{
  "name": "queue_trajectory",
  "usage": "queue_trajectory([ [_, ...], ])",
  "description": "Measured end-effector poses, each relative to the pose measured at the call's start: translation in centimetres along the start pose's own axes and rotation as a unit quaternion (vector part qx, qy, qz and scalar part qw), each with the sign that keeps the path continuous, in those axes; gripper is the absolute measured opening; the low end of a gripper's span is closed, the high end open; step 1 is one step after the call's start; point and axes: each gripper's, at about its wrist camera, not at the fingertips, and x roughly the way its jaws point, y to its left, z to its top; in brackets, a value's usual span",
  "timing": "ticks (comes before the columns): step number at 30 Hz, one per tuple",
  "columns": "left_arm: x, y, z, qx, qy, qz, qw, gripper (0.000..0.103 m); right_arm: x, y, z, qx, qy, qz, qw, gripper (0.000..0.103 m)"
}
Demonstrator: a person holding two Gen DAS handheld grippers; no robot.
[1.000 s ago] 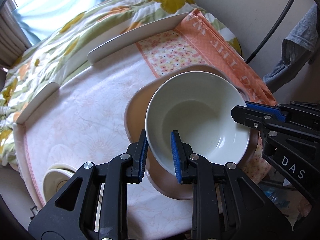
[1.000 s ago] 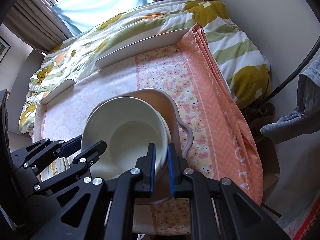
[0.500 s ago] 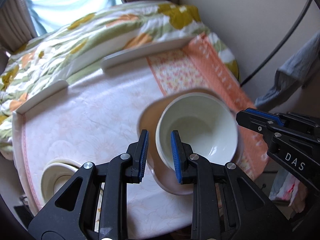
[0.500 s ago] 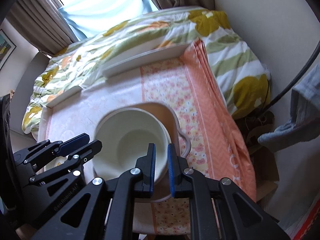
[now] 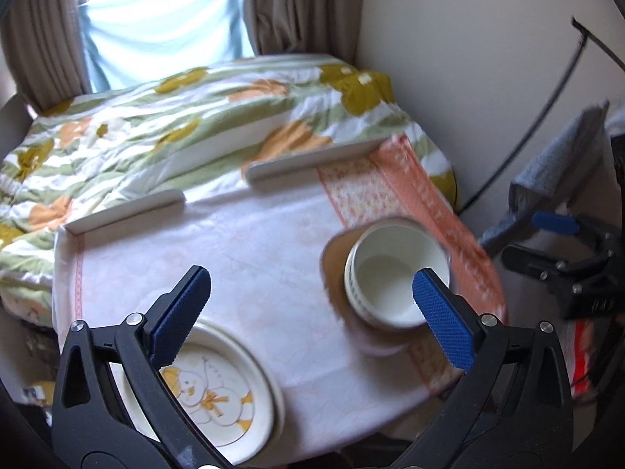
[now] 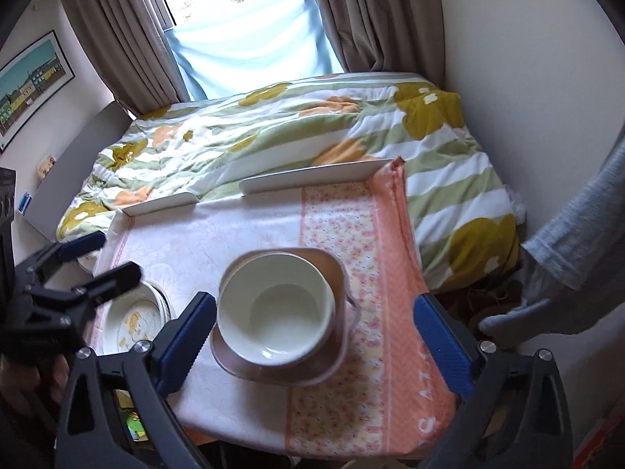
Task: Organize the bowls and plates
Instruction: 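Reach the left gripper to the pink dish rim and close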
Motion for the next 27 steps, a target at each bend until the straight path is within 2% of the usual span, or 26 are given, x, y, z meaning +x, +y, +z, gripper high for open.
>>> queue_trajectory([
  [3,1.7,0.3,-1.7,0.009,0.043,-0.012,0.9989,0.103,0.2,-0.6,-1.1,-0.001,0.025,-0.045,0.999,0.1],
  [7,4.6,0.2,-3.6,0.013,0.091,-0.028,0.9954,0.103,2.4,-1.4,-2.0,-0.017,0.074,-0.067,0.995,0.1],
  [14,9.9,-0.7,-4.6,0.037,0.15,-0.018,0.9878,0.099,8.3,-2.4,-2.5,-0.032,0.136,-0.06,0.988,0.099],
  [16,11.1,-0.6,-4.8,0.035,0.166,-0.02,0.9853,0.095,9.7,-2.2,-2.5,-0.047,0.151,-0.059,0.986,0.09],
  [20,12.4,-0.9,-4.7,0.029,0.177,-0.029,0.9834,0.09,11.3,-2.2,-2.4,-0.07,0.169,-0.062,0.981,0.081],
  [22,13.2,-1.2,-4.5,0.031,0.186,-0.027,0.9816,0.081,11.8,-2.2,-2.4,-0.076,0.174,-0.054,0.98,0.074],
  [26,14.5,-1.6,-4.4,0.03,0.19,-0.017,0.9811,0.074,13.0,-1.8,-2.2,-0.092,0.185,-0.038,0.978,0.063],
  [27,14.8,-1.7,-4.3,0.031,0.192,-0.017,0.9808,0.07,13.3,-1.8,-2.2,-0.097,0.187,-0.034,0.977,0.059],
])
